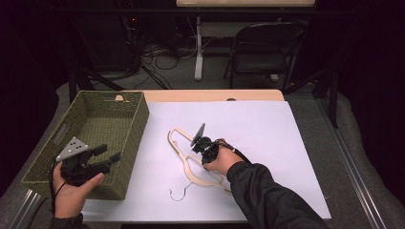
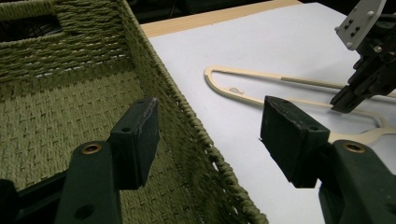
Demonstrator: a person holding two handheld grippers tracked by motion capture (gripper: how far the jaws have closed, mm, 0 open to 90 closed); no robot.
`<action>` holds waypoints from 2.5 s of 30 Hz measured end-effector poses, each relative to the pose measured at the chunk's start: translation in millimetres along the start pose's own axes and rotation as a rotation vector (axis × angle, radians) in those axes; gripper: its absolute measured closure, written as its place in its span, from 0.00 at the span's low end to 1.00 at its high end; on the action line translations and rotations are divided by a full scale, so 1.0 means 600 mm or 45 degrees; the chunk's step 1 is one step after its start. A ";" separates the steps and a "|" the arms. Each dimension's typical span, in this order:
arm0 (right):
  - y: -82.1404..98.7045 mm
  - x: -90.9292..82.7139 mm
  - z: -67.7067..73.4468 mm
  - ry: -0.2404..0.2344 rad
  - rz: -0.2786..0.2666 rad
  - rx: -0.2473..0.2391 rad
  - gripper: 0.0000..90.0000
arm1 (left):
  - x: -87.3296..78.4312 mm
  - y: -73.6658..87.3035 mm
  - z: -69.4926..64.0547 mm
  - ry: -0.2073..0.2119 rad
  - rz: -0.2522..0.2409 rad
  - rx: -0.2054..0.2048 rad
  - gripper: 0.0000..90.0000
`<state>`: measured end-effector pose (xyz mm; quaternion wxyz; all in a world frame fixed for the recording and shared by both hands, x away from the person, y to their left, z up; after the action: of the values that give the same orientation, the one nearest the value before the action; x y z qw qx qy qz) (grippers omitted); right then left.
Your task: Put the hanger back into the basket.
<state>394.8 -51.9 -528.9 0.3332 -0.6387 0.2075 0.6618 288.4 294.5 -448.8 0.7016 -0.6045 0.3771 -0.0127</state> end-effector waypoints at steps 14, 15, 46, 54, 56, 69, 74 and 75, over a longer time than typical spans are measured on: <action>0.034 -0.045 -0.029 -0.078 0.006 -0.104 0.95 | 0.026 -0.014 -0.054 0.111 0.012 0.109 0.42; 0.034 -0.045 -0.029 -0.078 0.006 -0.104 0.95 | 0.029 -0.015 -0.060 0.120 0.014 0.124 0.42; 0.060 -0.074 -0.008 -0.147 -0.052 -0.217 0.95 | 0.197 0.043 -0.206 0.385 0.137 0.510 0.43; 0.055 -0.069 -0.003 -0.177 -0.046 -0.230 0.95 | 0.205 0.045 -0.228 0.383 0.135 0.657 0.45; 0.054 -0.070 -0.003 -0.172 -0.032 -0.235 0.95 | 0.205 0.046 -0.230 0.385 0.131 0.675 0.45; 0.051 -0.065 0.001 -0.198 -0.021 -0.236 0.95 | 0.206 0.058 -0.240 0.387 0.124 0.798 0.44; 0.052 -0.069 0.000 -0.216 -0.034 -0.227 0.95 | 0.204 0.067 -0.227 0.449 0.150 0.647 0.42; 0.052 -0.069 0.000 -0.217 -0.043 -0.226 0.95 | 0.204 0.066 -0.225 0.457 0.157 0.621 0.42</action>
<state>371.1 -80.9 -493.0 0.3030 -0.6106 0.1082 0.7237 284.9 133.7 -543.8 0.7477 -0.3825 0.5167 -0.1666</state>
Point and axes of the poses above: each handheld gripper's, and its own axes: x roughly forward along the jaws, y roughly out of its underside, z roughly to its left, the point moved 1 cm from there along x, roughly forward along the jaws, and after that the axes turned 4 degrees about x, right-handed, at the moved point
